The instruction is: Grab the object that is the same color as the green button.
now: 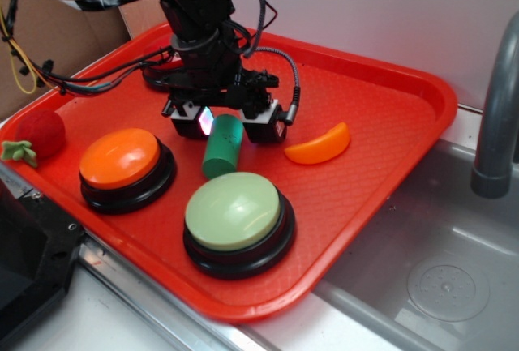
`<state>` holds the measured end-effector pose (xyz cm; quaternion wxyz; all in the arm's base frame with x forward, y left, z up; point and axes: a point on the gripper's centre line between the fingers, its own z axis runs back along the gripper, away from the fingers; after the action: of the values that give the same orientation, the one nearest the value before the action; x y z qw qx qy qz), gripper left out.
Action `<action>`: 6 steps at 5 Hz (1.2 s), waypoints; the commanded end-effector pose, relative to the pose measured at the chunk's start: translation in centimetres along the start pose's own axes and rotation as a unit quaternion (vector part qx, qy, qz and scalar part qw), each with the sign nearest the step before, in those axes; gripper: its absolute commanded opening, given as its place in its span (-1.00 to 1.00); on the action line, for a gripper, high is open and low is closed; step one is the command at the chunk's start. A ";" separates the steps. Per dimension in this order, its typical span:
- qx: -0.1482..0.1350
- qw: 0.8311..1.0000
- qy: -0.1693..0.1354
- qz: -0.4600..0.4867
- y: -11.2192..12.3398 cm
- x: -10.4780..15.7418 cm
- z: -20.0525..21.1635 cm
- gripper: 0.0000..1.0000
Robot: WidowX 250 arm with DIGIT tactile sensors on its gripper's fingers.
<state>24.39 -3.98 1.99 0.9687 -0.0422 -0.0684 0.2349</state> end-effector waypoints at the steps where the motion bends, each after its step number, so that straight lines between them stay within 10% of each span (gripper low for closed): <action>1: -0.010 1.000 -0.005 0.007 0.5 0.1 0.5 -1.00; 4: -0.077 0.996 -0.026 0.019 -1.8 3.5 8.6 -1.00; 6: -0.006 0.987 -0.012 -0.163 -2.4 5.4 16.0 -1.00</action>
<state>27.33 -2.42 17.30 0.9944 -0.0315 -0.0637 0.0782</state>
